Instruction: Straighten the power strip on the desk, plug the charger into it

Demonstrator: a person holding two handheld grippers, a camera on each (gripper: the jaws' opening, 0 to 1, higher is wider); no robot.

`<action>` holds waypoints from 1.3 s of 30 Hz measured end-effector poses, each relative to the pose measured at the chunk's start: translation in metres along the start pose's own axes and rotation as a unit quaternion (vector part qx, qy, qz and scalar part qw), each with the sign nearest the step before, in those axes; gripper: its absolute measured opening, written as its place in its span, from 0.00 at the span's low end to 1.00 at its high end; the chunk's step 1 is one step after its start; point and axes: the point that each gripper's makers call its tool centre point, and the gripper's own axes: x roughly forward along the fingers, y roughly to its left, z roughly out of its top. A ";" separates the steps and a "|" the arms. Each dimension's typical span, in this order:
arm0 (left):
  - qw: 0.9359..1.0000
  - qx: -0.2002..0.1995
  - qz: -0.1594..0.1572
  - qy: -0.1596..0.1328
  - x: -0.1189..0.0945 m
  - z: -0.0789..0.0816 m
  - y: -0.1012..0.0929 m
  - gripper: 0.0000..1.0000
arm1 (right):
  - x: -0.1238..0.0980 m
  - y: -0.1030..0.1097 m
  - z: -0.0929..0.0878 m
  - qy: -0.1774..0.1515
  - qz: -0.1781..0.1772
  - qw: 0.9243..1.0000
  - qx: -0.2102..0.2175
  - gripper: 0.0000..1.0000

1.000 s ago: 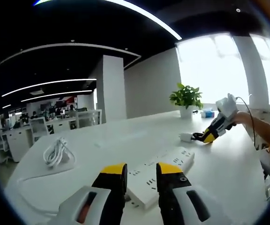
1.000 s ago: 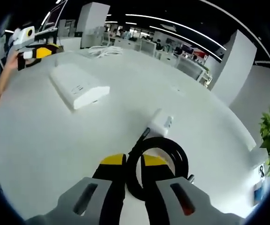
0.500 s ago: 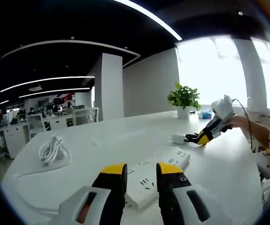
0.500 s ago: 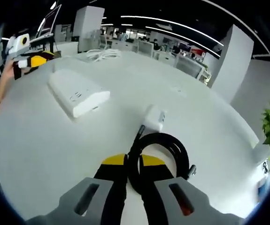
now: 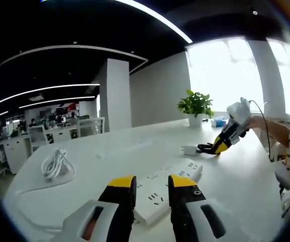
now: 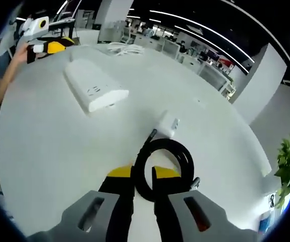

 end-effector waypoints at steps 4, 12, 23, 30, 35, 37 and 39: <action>1.000 0.002 0.001 -0.001 -0.001 0.000 0.000 0.25 | 0.001 0.002 0.000 0.008 0.007 1.000 -0.011 0.12; 1.000 0.006 -0.002 0.002 -0.001 -0.001 -0.002 0.25 | 0.006 0.007 -0.003 0.026 0.024 0.999 -0.011 0.10; 1.000 0.007 -0.001 0.008 -0.001 -0.004 -0.002 0.25 | 0.007 0.011 0.001 0.008 0.037 0.998 0.054 0.08; 1.000 0.006 0.000 0.006 -0.001 -0.002 0.000 0.25 | 0.005 0.014 0.010 -0.015 0.041 0.993 0.107 0.07; 1.000 0.003 0.001 0.009 -0.001 -0.004 0.000 0.25 | 0.001 0.017 0.021 -0.049 0.055 0.986 0.150 0.07; 1.000 0.002 0.000 0.009 -0.001 -0.004 0.000 0.25 | 0.000 0.018 0.024 -0.059 0.061 0.983 0.164 0.07; 1.000 0.004 -0.001 0.009 -0.001 -0.003 -0.001 0.25 | -0.001 0.018 0.028 -0.073 0.066 0.979 0.181 0.07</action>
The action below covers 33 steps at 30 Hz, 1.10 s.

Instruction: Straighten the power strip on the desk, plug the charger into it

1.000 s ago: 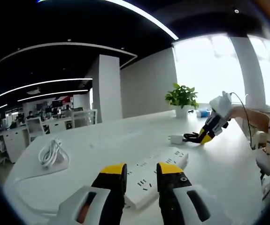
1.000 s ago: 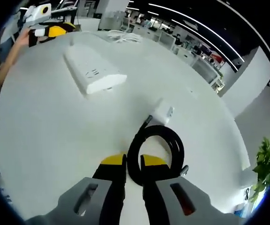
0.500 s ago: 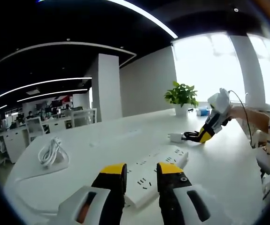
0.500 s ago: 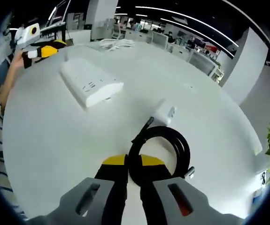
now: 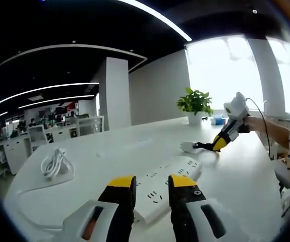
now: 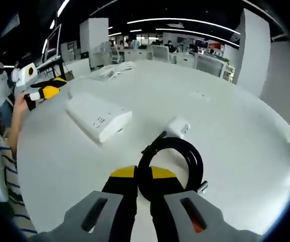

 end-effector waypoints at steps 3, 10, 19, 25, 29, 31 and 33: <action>1.000 0.001 -0.001 0.001 0.000 0.000 0.000 0.25 | -0.001 0.003 0.005 -0.017 0.006 1.000 0.014 0.07; 1.000 0.002 -0.002 0.007 0.002 -0.003 -0.001 0.25 | -0.002 -0.001 0.022 -0.058 0.010 0.997 0.051 0.07; 1.000 0.000 -0.001 0.006 0.001 -0.002 -0.001 0.25 | -0.004 -0.009 0.040 -0.107 0.009 0.988 0.108 0.07; 1.000 0.002 -0.001 0.008 0.003 -0.004 -0.002 0.25 | -0.008 -0.014 0.053 -0.145 0.016 0.977 0.155 0.07; 1.000 0.012 0.000 0.014 0.006 -0.007 -0.003 0.25 | -0.007 -0.015 0.057 -0.152 0.018 0.974 0.167 0.07; 1.000 0.018 0.002 0.017 0.007 -0.008 -0.003 0.25 | -0.006 -0.015 0.058 -0.153 0.020 0.973 0.171 0.07; 1.000 0.020 0.003 0.019 0.007 -0.009 -0.003 0.25 | -0.004 -0.014 0.060 -0.158 0.022 0.971 0.180 0.07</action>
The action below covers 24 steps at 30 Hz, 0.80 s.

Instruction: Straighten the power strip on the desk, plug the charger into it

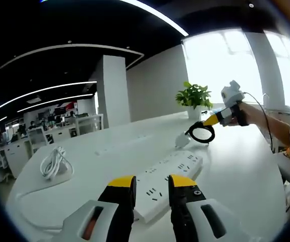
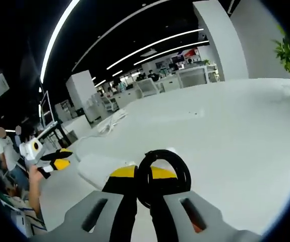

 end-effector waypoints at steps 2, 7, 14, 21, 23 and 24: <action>1.000 0.000 0.000 0.000 0.001 0.000 0.000 0.25 | 0.002 -0.001 0.001 -0.006 0.003 1.000 0.018 0.07; 1.000 0.006 -0.005 0.002 0.006 -0.002 -0.004 0.25 | 0.002 -0.003 0.005 -0.017 0.008 0.999 0.048 0.06; 0.999 0.046 -0.016 0.004 0.015 -0.003 -0.018 0.31 | -0.001 0.000 0.007 -0.034 0.027 0.993 0.106 0.06; 0.997 0.071 -0.023 -0.010 0.028 0.005 -0.029 0.31 | -0.005 0.006 0.006 -0.042 0.038 0.990 0.128 0.06; 0.996 0.080 -0.030 -0.014 0.032 0.008 -0.035 0.31 | -0.007 0.010 0.004 -0.044 0.041 0.988 0.140 0.06; 0.996 0.086 -0.034 -0.015 0.034 0.008 -0.038 0.31 | -0.008 0.011 0.003 -0.045 0.043 0.988 0.143 0.06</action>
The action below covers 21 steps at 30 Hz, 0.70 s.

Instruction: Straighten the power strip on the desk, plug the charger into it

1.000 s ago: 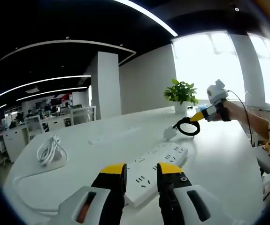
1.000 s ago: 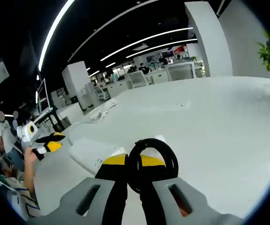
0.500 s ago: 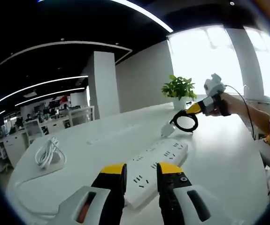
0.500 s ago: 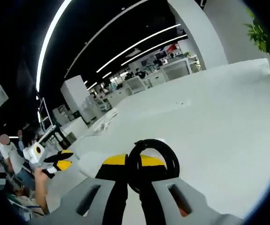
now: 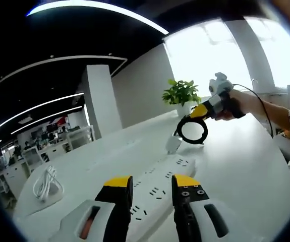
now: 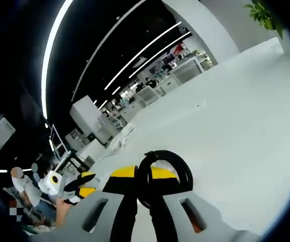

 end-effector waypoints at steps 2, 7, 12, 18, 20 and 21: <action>1.000 0.014 -0.002 0.001 0.004 0.002 -0.004 0.31 | -0.002 0.003 -0.001 -0.001 0.004 1.000 0.004 0.06; 0.999 0.036 -0.008 -0.003 0.012 0.007 -0.013 0.31 | -0.006 0.009 -0.002 -0.002 0.012 1.000 0.012 0.06; 0.998 0.054 -0.025 -0.012 0.023 0.017 -0.029 0.28 | -0.008 0.017 -0.005 -0.002 0.020 1.000 0.019 0.06; 0.996 0.076 -0.047 -0.008 0.047 0.021 -0.054 0.28 | -0.013 0.031 -0.007 -0.003 0.033 0.999 0.024 0.06; 0.994 0.093 -0.050 -0.003 0.056 0.021 -0.063 0.28 | -0.015 0.037 -0.008 -0.003 0.038 0.999 0.023 0.06; 0.994 0.100 -0.051 -0.004 0.060 0.022 -0.067 0.28 | -0.016 0.041 -0.008 -0.003 0.040 0.999 0.023 0.06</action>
